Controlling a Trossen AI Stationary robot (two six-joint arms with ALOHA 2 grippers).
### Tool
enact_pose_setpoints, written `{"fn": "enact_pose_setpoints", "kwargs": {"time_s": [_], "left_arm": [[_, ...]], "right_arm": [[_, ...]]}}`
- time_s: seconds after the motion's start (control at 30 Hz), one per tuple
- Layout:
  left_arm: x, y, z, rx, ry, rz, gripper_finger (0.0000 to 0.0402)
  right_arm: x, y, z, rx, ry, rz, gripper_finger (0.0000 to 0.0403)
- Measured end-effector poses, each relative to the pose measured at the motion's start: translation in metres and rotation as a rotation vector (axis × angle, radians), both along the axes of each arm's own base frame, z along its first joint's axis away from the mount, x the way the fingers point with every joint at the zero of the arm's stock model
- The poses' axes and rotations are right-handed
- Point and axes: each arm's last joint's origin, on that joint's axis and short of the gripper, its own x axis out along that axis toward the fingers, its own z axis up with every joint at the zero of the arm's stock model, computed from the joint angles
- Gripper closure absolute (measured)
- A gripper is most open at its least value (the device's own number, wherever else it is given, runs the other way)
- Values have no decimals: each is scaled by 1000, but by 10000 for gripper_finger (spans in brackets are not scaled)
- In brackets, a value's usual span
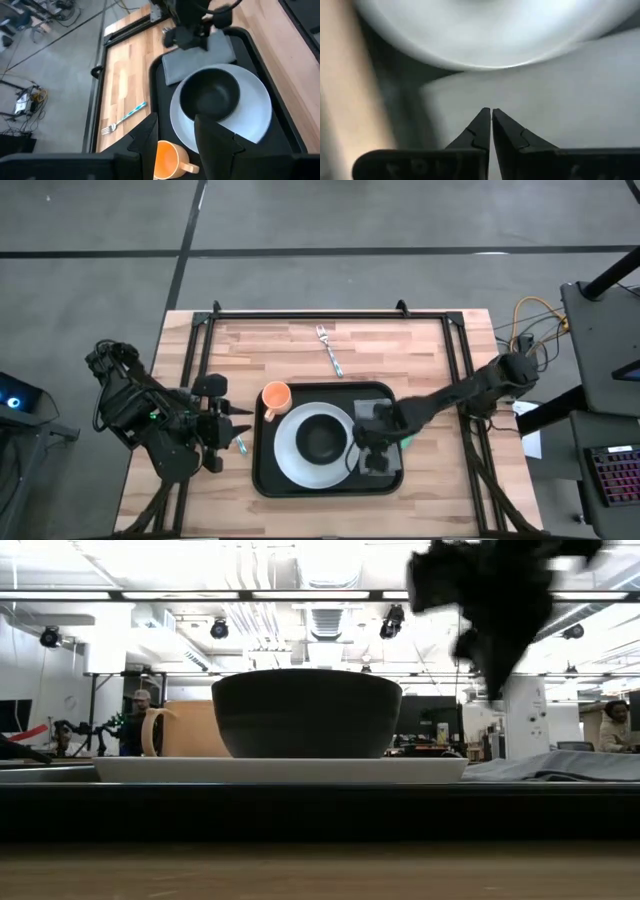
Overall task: Set up tray
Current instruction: Put the green fork on top of the gray napkin
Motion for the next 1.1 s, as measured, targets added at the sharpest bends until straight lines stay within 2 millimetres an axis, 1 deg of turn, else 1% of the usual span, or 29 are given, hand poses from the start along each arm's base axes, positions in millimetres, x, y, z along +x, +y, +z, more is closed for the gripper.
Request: {"fn": "enact_pose_setpoints", "kwargs": {"time_s": [0.03,0.13,0.2,0.23,0.33,0.43,0.53,0.57,0.63,0.73,0.8,0.87,1.0,1.07,1.1], "left_arm": [[0,1,0,0,-19,24,291],[1,3,3,20,-103,115,291],[0,5,4,35,-145,156,291],[0,5,4,39,-160,170,291],[0,6,5,31,-194,207,291],[0,7,6,13,-220,235,291],[0,8,6,22,-259,269,291],[-1,8,6,25,-262,272,291],[-1,9,6,31,-260,273,291],[-2,10,4,47,-248,270,291],[-2,9,1,56,-243,270,291],[-1,9,-1,63,-237,268,291],[1,7,-9,89,-215,264,291],[2,6,-13,102,-205,262,291],[2,5,-15,107,-201,261,291]], "right_arm": [[2,-6,11,-107,-24,-45,394],[16,-28,41,-380,-171,-217,394],[27,-43,56,-473,-261,-281,394],[32,-52,58,-487,-290,-313,394],[45,-83,58,-472,-347,-434,394],[48,-130,51,-472,-314,-600,394],[42,-180,42,-491,-284,-753,394],[42,-196,42,-482,-308,-804,394],[34,-223,40,-408,-301,-886,394],[29,-255,39,-232,-352,-967,394],[27,-268,38,-139,-392,-967,394],[30,-274,43,-104,-470,-960,394],[40,-271,50,-118,-587,-886,390],[48,-271,49,-117,-630,-867,380],[50,-271,46,-108,-620,-869,373]]}}
